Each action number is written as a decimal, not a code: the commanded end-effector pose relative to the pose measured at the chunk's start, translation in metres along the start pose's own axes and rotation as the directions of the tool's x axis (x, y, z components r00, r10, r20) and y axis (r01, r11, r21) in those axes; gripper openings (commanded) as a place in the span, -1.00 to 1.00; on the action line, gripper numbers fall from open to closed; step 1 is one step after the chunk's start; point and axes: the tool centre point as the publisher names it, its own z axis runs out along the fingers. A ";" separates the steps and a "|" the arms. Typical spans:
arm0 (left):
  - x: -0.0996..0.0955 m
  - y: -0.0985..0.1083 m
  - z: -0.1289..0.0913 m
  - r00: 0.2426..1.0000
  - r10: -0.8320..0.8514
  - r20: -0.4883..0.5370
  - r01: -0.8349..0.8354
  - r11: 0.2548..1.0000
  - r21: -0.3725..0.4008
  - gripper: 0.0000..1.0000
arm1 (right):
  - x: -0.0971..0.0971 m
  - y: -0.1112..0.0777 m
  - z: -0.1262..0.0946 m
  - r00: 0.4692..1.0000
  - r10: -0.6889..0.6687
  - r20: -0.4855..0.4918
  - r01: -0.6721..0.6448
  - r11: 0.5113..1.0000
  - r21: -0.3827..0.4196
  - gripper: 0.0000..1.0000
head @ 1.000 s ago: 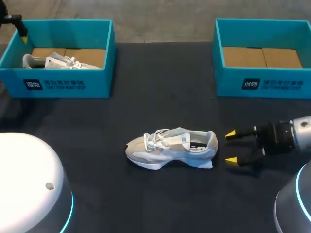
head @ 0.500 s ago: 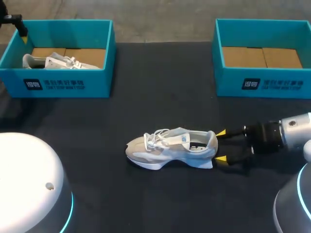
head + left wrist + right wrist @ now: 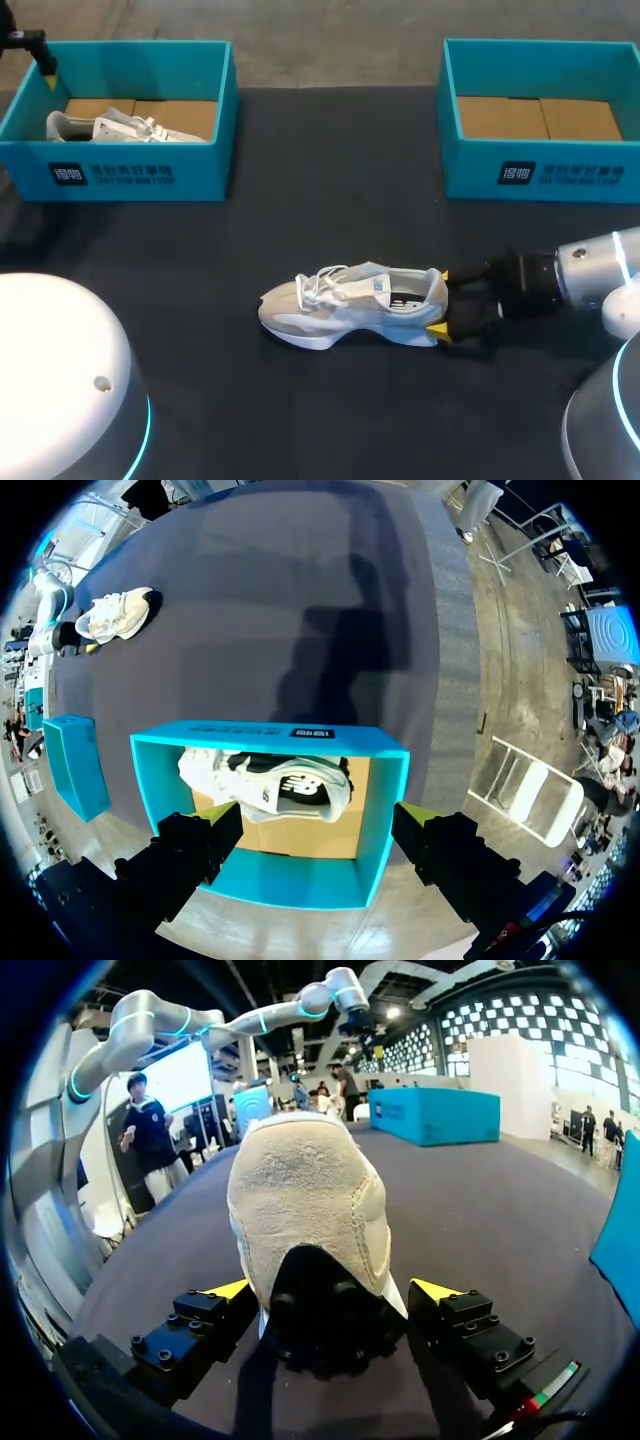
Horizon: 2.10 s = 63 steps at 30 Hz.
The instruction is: Take the shoe out of the shoebox, open the shoe tongue, remove and reinsert the insole, then place the shoe into the shoebox
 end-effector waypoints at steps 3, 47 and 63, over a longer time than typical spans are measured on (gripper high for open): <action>0.000 -0.001 -0.001 1.000 0.000 -0.002 0.000 1.000 -0.002 1.00 | 0.005 0.003 0.007 1.000 0.012 0.004 -0.012 1.000 0.008 1.00; 0.000 -0.001 -0.001 1.000 0.000 -0.002 0.000 1.000 -0.002 1.00 | -0.006 0.012 0.040 0.993 -0.117 0.001 0.117 0.989 -0.095 1.00; 0.000 -0.001 -0.001 1.000 0.000 -0.002 0.000 1.000 -0.002 1.00 | 0.000 0.010 0.046 0.993 -0.119 -0.019 0.116 0.987 -0.113 -1.00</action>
